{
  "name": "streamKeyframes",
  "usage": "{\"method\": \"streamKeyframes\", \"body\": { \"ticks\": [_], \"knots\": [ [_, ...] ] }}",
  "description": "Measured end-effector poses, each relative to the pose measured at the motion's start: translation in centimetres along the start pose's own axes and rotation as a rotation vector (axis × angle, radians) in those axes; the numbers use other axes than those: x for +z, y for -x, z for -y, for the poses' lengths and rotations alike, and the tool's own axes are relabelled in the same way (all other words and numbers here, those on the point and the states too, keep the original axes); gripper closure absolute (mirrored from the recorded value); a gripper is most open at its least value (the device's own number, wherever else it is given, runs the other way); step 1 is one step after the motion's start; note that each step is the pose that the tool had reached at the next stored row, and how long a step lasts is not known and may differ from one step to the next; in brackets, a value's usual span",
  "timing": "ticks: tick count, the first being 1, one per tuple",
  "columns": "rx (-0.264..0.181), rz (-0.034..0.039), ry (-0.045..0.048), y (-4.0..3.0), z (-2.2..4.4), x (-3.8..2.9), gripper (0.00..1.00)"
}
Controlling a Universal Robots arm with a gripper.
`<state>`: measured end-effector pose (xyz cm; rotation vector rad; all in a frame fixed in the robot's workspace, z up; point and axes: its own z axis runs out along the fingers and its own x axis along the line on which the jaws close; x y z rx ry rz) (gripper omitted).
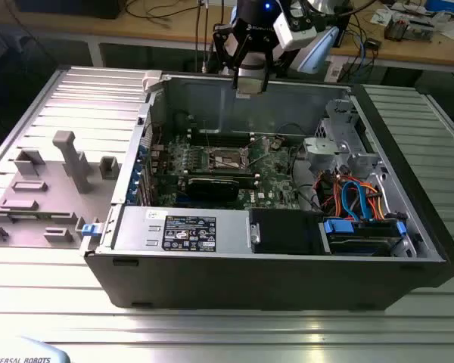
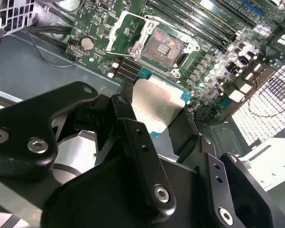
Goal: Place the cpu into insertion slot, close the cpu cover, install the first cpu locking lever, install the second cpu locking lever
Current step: 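Place the cpu into insertion slot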
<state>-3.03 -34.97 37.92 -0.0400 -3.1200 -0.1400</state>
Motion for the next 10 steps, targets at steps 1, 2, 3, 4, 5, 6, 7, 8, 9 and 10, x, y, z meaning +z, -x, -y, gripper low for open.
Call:
{"method": "streamKeyframes", "body": {
  "ticks": [1,2,3,4,5,6,7,8,9,10],
  "knots": [
    [0.000,0.0000,0.0000,0.00,0.00,0.00,0.46],
    [0.000,0.0000,0.0001,0.00,0.00,0.00,0.46],
    [0.000,0.0000,0.0000,0.00,0.00,0.00,0.46],
    [0.000,0.0000,0.0000,0.00,0.00,0.00,0.46],
    [0.000,0.0000,0.0000,0.00,0.00,0.00,0.46],
    [0.000,0.0000,0.0000,0.00,0.00,0.00,0.46],
    [0.000,0.0000,0.0000,0.00,0.00,0.00,0.46],
    [0.001,0.0001,0.0000,0.00,0.00,0.00,0.46],
    [0.002,0.0002,0.0001,0.00,0.00,0.00,0.46],
    [0.003,0.0003,0.0001,0.00,0.00,0.00,0.46]
  ]
}}
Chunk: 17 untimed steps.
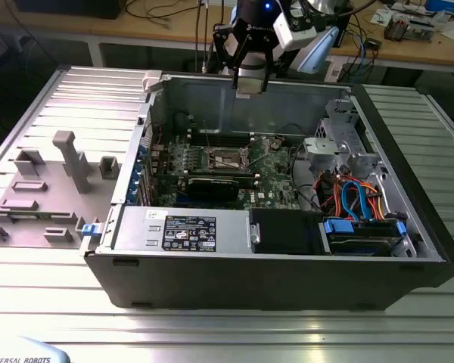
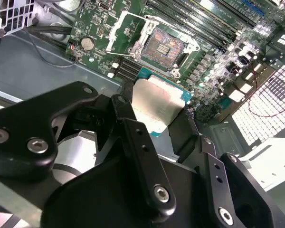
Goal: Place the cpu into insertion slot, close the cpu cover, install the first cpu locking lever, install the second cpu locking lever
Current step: 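Place the cpu into insertion slot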
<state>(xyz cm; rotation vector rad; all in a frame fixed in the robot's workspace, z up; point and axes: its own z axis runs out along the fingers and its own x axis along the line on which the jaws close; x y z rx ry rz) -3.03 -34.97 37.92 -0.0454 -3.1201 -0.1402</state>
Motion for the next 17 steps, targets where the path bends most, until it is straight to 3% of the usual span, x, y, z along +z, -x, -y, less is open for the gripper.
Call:
{"method": "streamKeyframes", "body": {
  "ticks": [11,17],
  "knots": [
    [0.074,0.0066,0.0014,0.00,0.00,0.00,0.46],
    [0.075,0.0067,0.0013,0.00,0.00,0.00,0.46]
  ]
}}
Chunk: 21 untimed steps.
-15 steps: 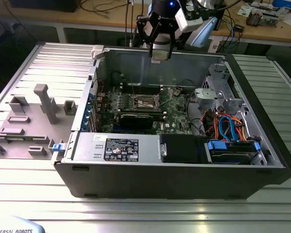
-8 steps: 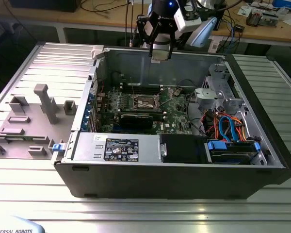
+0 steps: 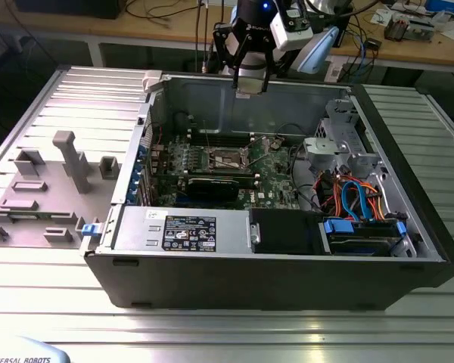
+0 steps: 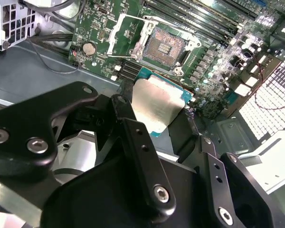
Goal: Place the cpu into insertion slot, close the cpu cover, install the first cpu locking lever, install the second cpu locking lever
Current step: 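Place the cpu into insertion slot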
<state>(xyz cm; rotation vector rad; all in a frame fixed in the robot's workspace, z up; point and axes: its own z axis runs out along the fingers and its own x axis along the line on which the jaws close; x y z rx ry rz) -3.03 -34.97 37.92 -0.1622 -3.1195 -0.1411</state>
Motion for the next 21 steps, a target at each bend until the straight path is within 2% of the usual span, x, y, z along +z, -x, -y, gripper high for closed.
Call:
{"method": "streamKeyframes", "body": {
  "ticks": [5,8,10,13,21],
  "knots": [
    [0.018,0.0017,0.0004,0.00,0.00,0.00,0.46],
    [0.094,0.0085,0.0019,0.00,0.00,0.02,0.46],
    [0.124,0.0111,0.0025,0.00,0.00,0.03,0.46],
    [0.140,0.0125,0.0028,0.00,0.00,0.03,0.46],
    [0.142,0.0128,0.0029,-0.04,0.01,0.03,0.46]
  ]
}}
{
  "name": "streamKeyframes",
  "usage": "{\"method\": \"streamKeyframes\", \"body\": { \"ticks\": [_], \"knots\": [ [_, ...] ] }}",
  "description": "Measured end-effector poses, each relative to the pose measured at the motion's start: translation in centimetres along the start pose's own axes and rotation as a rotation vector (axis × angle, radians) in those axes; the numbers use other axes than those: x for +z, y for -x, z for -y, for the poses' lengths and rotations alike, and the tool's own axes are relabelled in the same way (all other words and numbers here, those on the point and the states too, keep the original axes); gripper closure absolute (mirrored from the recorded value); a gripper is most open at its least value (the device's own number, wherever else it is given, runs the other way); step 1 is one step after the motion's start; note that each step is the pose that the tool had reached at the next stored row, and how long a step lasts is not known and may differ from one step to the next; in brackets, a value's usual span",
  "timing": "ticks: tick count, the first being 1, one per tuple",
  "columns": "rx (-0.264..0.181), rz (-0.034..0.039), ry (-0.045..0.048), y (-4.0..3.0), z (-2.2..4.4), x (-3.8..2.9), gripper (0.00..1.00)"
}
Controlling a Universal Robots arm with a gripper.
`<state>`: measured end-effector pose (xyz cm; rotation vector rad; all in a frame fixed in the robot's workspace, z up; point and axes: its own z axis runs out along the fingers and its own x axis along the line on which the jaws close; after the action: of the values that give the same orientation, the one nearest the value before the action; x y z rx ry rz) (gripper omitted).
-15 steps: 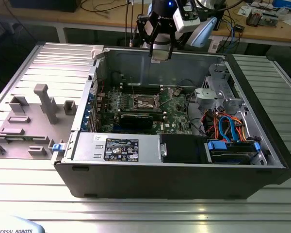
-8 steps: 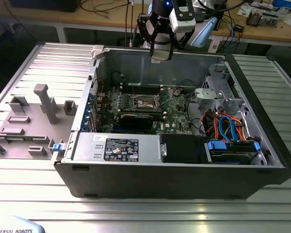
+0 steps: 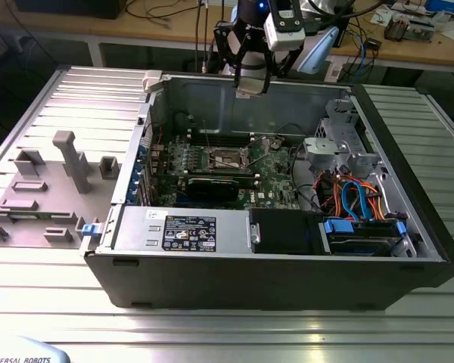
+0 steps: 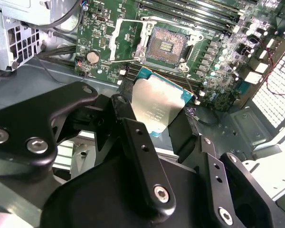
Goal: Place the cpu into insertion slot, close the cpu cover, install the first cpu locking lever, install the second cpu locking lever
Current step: 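Place the cpu into insertion slot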
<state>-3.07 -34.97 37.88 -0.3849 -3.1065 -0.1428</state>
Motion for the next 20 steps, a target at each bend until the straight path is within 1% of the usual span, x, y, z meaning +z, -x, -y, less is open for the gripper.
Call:
{"method": "streamKeyframes", "body": {
  "ticks": [2,3,5,6,9,12,13,18,20],
  "knots": [
    [0.000,0.0002,0.0001,-0.13,0.03,0.00,0.46],
    [0.001,0.0025,0.0005,-0.24,0.06,0.00,0.46],
    [0.031,0.0056,0.0012,-0.24,0.06,0.01,0.46],
    [0.046,0.0071,0.0015,-0.24,0.06,0.02,0.46],
    [0.125,0.0142,0.0029,-0.24,0.07,0.05,0.46],
    [0.173,0.0184,0.0038,-0.24,0.07,0.07,0.46],
    [0.196,0.0206,0.0042,-0.24,0.07,0.08,0.46],
    [0.235,0.0241,0.0049,-0.24,0.07,0.09,0.46],
    [0.241,0.0246,0.0050,-0.24,0.07,0.09,0.46]
  ]
}}
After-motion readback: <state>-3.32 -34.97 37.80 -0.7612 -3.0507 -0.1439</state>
